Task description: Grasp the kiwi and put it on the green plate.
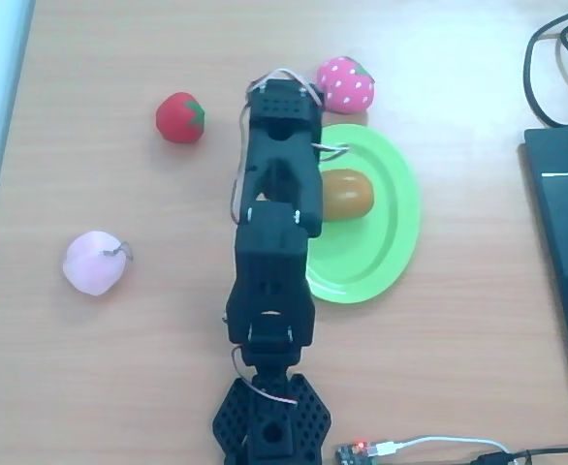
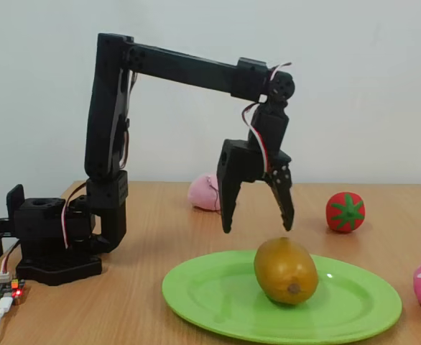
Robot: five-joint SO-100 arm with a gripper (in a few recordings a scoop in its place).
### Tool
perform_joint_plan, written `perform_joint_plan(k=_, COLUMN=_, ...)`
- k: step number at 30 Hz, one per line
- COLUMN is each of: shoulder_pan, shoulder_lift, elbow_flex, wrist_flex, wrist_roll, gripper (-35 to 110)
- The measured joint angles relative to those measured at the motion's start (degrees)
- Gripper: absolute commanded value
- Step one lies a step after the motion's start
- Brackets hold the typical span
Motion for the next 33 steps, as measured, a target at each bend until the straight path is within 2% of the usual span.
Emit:
perform_joint_plan(k=8, shoulder_pan=-4.0, shoulder_lift=3.3, elbow_flex=0.2, wrist_flex=-0.6, wrist_roll=-0.3, gripper=11)
perform_joint_plan(k=16, shoulder_pan=-6.1, shoulder_lift=8.8, elbow_flex=1.1, wrist_flex=-5.9, wrist_roll=-0.4, gripper=0)
perform_joint_plan(k=26, shoulder_pan=-7.6, shoulder_lift=17.6, elbow_flex=11.4, wrist_flex=-18.9, wrist_roll=-1.9, gripper=-7)
perform_joint_plan(k=33, shoulder_pan=-7.7, shoulder_lift=29.4, elbow_flex=25.3, wrist_flex=-33.8, wrist_roll=-6.1, gripper=-8)
